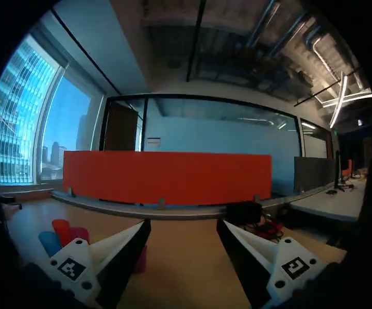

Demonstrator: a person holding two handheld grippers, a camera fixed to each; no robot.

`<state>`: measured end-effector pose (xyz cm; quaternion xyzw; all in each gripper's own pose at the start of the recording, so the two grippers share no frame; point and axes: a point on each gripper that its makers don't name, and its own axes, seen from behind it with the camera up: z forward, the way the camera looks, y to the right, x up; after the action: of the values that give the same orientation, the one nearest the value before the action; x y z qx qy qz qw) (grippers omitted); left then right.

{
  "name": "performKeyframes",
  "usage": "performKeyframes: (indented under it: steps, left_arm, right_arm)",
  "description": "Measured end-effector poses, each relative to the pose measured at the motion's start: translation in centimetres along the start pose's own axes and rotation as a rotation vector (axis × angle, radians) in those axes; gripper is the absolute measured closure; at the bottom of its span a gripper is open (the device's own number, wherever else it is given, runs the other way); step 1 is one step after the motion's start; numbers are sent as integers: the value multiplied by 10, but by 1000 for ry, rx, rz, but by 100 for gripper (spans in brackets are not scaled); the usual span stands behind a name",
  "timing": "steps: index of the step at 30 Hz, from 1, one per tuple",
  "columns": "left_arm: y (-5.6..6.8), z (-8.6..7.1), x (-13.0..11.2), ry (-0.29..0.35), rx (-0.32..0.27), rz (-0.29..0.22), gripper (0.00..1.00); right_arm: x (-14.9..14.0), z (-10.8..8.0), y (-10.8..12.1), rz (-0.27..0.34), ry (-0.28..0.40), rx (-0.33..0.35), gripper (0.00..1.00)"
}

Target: Pour water

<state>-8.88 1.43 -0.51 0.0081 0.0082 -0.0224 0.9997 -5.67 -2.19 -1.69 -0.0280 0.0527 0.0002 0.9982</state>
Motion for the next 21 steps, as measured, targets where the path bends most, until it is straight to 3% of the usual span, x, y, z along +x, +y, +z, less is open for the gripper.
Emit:
performKeyframes:
  steps: [6,15,21]
  left_arm:
    - [-1,0,1,0,0,-1,4]
    - [-1,1,0,0,0,0,4]
    - [0,0,0,0,0,0,4]
  right_arm:
    - [-15,5,2,-13,-2,7,1]
    - [-40,11,-4,54,-17,52,1]
    - [-56,11,-7,63,-39,62,1]
